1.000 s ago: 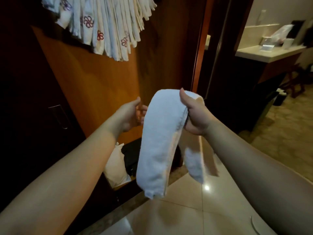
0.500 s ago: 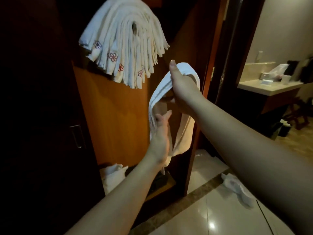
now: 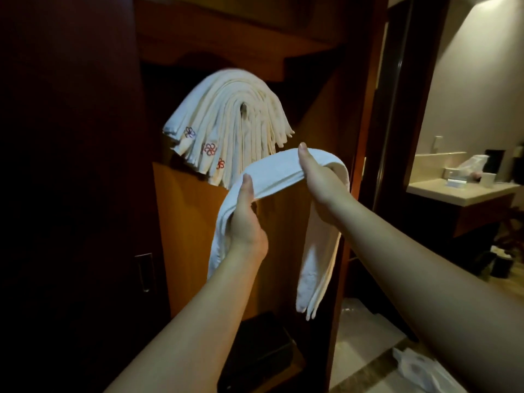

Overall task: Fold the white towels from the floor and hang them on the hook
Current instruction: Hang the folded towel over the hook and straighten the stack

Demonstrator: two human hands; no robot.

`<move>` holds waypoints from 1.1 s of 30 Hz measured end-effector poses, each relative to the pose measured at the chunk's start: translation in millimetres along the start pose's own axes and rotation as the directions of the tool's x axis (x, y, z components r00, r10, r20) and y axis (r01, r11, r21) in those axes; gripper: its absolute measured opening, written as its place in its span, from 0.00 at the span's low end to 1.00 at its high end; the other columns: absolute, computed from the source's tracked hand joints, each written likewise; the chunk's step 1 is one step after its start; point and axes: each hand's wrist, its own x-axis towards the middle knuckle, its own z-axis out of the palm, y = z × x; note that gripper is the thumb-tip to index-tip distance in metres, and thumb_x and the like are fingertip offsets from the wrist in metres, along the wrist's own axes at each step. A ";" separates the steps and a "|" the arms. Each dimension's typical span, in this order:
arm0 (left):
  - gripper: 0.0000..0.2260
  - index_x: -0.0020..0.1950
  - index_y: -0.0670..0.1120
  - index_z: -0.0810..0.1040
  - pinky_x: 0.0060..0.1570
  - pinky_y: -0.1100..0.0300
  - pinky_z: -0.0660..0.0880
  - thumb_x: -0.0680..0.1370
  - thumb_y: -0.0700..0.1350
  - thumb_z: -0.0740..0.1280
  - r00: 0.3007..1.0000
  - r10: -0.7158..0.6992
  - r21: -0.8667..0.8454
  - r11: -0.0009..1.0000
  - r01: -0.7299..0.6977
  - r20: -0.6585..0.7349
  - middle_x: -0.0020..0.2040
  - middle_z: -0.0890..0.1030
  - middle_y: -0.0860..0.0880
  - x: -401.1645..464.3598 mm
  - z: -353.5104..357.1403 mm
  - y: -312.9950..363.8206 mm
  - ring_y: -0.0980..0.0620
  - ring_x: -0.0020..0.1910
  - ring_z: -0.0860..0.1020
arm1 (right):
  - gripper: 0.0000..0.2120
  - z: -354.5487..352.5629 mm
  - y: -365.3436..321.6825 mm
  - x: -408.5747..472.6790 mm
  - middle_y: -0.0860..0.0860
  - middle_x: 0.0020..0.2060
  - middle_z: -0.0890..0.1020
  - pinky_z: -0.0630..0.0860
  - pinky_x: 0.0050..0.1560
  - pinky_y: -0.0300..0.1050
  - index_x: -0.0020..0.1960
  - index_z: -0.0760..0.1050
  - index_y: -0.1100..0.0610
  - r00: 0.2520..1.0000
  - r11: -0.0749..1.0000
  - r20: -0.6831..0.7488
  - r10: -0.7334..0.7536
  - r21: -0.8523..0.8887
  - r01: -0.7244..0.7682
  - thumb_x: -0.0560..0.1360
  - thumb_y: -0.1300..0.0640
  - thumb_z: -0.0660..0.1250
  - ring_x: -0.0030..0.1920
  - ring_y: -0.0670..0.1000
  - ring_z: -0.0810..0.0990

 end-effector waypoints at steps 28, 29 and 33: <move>0.06 0.46 0.42 0.81 0.38 0.58 0.80 0.75 0.44 0.70 0.932 0.280 0.215 0.949 -0.231 -0.232 0.38 0.83 0.47 272.4 34.5 47.0 0.49 0.38 0.83 | 0.15 -17.3 12.6 320.3 0.47 0.41 0.81 0.67 0.38 0.38 0.39 0.75 0.50 0.988 0.981 -0.061 -0.144 0.122 0.151 0.75 0.40 0.69 0.42 0.44 0.77; 0.05 0.45 0.42 0.81 0.39 0.58 0.81 0.74 0.44 0.70 0.922 0.302 0.205 0.945 -0.256 -0.241 0.38 0.83 0.47 284.4 37.2 51.9 0.50 0.38 0.83 | 0.14 -14.7 9.0 336.2 0.47 0.42 0.81 0.68 0.40 0.37 0.40 0.75 0.50 0.989 0.974 -0.004 -0.150 0.173 0.148 0.76 0.41 0.69 0.43 0.43 0.78; 0.06 0.42 0.43 0.82 0.29 0.66 0.77 0.76 0.45 0.69 0.888 0.401 0.226 0.908 -0.352 -0.226 0.35 0.83 0.49 328.3 46.8 79.7 0.53 0.34 0.83 | 0.14 3.3 -4.8 398.6 0.53 0.48 0.87 0.75 0.59 0.46 0.52 0.81 0.54 0.962 0.921 0.194 -0.193 0.373 0.110 0.76 0.44 0.70 0.52 0.50 0.84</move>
